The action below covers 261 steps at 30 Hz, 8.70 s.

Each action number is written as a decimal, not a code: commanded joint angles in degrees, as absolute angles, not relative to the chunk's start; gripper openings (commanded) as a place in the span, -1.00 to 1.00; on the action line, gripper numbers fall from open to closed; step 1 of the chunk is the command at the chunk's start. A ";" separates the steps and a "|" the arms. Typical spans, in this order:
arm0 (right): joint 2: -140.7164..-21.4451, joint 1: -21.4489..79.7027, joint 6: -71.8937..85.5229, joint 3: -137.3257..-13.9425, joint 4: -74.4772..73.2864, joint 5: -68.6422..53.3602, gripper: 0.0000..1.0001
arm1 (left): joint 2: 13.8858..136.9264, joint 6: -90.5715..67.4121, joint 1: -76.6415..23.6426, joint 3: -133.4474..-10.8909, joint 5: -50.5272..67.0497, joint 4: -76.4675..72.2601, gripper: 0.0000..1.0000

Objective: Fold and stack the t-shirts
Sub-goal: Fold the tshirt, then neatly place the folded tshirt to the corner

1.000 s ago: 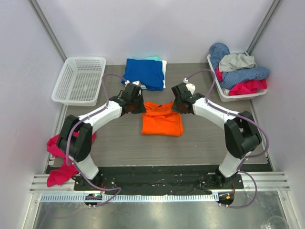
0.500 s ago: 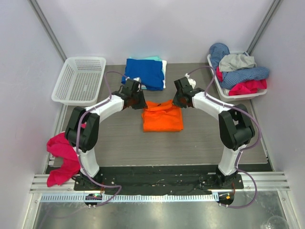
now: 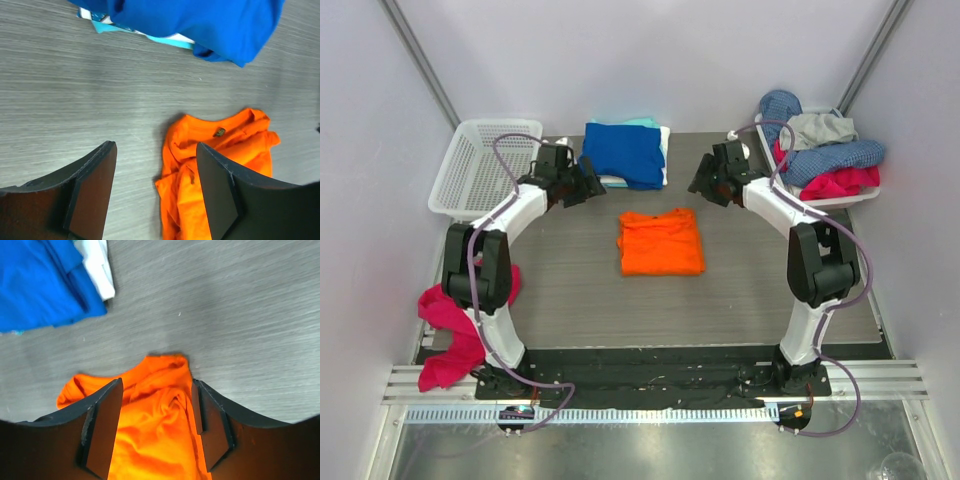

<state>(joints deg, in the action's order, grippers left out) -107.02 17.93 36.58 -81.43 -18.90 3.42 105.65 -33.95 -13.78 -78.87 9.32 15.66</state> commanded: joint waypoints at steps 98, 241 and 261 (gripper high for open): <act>-110.91 36.04 28.48 -75.15 -26.28 7.47 0.33 | 93.66 -35.25 -17.40 -60.44 19.94 12.22 0.68; -130.78 46.23 28.74 -101.34 -42.02 19.17 0.31 | 74.18 -35.24 -1.14 -42.45 26.89 18.19 0.75; -127.55 44.21 29.71 -89.92 -35.08 14.33 -0.98 | 74.27 -33.75 -1.05 -41.57 28.30 17.41 0.71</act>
<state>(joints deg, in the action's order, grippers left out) -125.05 45.06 27.97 -95.59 -37.10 19.46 75.35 -35.29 -1.21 -41.80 26.24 19.53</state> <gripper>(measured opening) 0.075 0.865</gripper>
